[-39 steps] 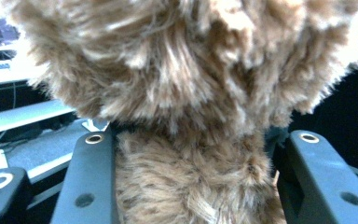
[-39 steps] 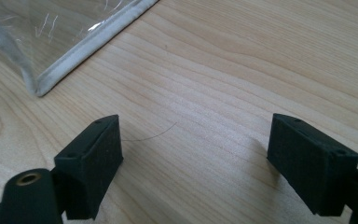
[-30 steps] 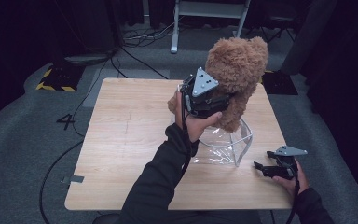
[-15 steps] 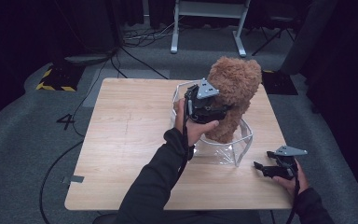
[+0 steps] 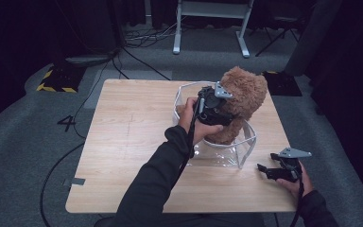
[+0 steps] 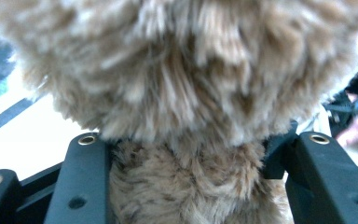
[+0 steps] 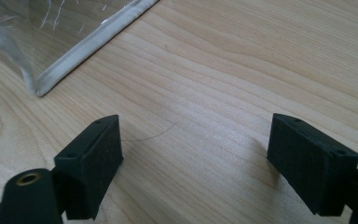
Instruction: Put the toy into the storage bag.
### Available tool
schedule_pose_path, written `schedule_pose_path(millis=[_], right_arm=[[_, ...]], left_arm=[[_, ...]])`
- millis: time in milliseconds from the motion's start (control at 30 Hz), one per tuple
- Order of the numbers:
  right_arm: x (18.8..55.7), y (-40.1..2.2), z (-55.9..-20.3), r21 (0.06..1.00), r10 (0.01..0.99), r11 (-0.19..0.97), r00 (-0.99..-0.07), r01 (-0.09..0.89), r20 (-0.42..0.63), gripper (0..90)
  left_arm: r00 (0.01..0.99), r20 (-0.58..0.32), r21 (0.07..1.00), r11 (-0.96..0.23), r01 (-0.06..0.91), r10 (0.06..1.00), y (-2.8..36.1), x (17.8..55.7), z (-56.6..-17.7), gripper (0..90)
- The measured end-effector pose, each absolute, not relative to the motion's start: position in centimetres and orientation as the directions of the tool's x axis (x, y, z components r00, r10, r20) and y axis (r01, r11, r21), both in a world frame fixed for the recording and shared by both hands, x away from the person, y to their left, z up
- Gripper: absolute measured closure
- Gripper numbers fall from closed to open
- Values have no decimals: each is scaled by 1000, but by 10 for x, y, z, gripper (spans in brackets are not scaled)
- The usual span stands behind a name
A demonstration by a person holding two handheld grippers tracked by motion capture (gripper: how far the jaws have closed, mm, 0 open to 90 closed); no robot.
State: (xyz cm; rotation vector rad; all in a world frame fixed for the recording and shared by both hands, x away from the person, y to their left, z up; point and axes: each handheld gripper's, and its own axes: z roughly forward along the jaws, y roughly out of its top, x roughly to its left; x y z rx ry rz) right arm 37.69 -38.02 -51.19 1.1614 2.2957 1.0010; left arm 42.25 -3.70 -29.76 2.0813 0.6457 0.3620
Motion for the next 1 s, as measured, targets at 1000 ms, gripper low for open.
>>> schedule_pose_path(millis=[1000], right_arm=[[377, -380, -512, 737, 810, 404, -587, 541, -13, 178]], left_arm=[[911, 15, 620, -719, 314, 411, -24, 449, -309, 425]])
